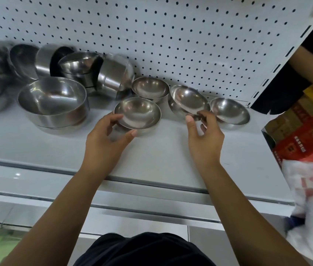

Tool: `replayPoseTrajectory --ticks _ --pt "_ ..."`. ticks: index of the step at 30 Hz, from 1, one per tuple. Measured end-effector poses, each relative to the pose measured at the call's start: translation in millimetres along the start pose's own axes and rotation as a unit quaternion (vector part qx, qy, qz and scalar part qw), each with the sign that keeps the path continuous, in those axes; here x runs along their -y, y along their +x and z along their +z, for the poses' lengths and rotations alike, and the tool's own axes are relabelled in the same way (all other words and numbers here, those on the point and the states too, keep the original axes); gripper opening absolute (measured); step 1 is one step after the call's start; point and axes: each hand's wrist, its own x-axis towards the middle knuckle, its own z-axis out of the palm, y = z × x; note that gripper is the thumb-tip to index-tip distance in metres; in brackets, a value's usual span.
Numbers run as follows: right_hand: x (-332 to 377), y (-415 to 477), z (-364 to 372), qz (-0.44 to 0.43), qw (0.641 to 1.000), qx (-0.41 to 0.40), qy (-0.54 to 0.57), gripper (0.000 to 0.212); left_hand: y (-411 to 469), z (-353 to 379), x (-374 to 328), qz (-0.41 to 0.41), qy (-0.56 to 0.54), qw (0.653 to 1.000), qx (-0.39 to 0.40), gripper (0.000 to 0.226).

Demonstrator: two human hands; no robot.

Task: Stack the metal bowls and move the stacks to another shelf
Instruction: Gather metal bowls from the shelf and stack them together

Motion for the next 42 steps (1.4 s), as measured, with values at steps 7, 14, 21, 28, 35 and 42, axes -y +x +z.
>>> replayPoseTrajectory --ticks 7,14,21,28,35,42 --pt "20 -9 4 -0.09 0.995 0.025 0.04 0.031 -3 -4 -1 0.016 -0.038 0.999 -0.004 0.044" --pt "22 -16 28 -0.164 0.979 0.123 -0.005 0.045 -2 -3 -2 -0.02 -0.115 0.992 -0.038 0.049" --pt "21 -16 30 -0.166 0.974 0.155 -0.016 0.047 0 -5 -5 -0.008 -0.115 0.993 -0.019 0.045" --pt "22 -19 26 -0.153 0.967 0.201 0.02 0.057 -1 -5 -7 0.023 -0.073 0.996 0.035 0.058" --pt "13 -19 11 -0.107 0.97 0.213 0.05 0.056 0 8 -10 0.033 0.046 0.996 0.075 0.109" --pt "-6 -10 -36 -0.059 0.998 -0.021 -0.032 0.043 -1 25 -25 -0.006 -0.001 0.999 0.048 0.13"
